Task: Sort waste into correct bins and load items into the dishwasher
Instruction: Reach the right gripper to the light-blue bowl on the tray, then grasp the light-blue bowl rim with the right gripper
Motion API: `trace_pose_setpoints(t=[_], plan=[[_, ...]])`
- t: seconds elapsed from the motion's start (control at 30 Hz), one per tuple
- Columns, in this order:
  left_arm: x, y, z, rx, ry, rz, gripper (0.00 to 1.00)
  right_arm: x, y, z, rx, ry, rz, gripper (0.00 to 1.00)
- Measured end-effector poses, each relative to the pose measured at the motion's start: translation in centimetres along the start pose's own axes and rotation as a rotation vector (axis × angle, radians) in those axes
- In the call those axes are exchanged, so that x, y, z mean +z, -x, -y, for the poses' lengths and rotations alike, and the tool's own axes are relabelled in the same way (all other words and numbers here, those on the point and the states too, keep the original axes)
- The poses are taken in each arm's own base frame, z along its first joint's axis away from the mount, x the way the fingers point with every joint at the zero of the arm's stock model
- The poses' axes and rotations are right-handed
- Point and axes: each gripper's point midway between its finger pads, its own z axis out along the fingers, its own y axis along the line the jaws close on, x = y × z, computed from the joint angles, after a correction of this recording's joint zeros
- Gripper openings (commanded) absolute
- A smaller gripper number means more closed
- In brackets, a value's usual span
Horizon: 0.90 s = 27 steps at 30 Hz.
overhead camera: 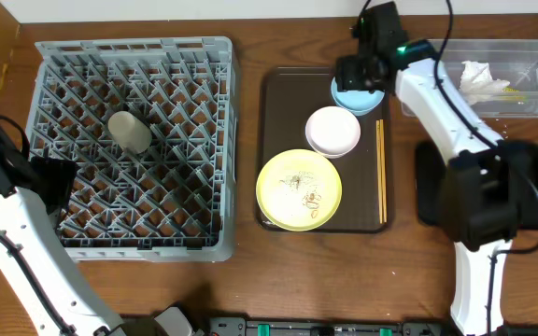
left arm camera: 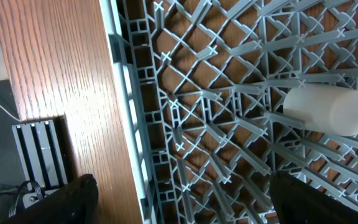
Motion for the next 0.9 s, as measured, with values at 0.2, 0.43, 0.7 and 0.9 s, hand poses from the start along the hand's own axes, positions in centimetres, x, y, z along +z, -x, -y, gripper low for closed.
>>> trace_pose_setpoints(t=[0.2, 0.43, 0.7, 0.9], plan=[[0.0, 0.0, 0.0, 0.000, 0.000, 0.000, 0.89, 4.1, -1.7, -2.1, -0.042, 0.019, -0.024, 0.67], [0.0, 0.0, 0.0, 0.000, 0.000, 0.000, 0.89, 5.2, -2.6, -4.3, -0.079, 0.040, -0.028, 0.70], [0.0, 0.0, 0.0, 0.000, 0.000, 0.000, 0.89, 5.2, -2.4, -2.7, -0.082, -0.066, -0.007, 0.62], [0.0, 0.0, 0.0, 0.000, 0.000, 0.000, 0.89, 5.6, -2.5, -1.7, -0.084, -0.133, 0.001, 0.46]])
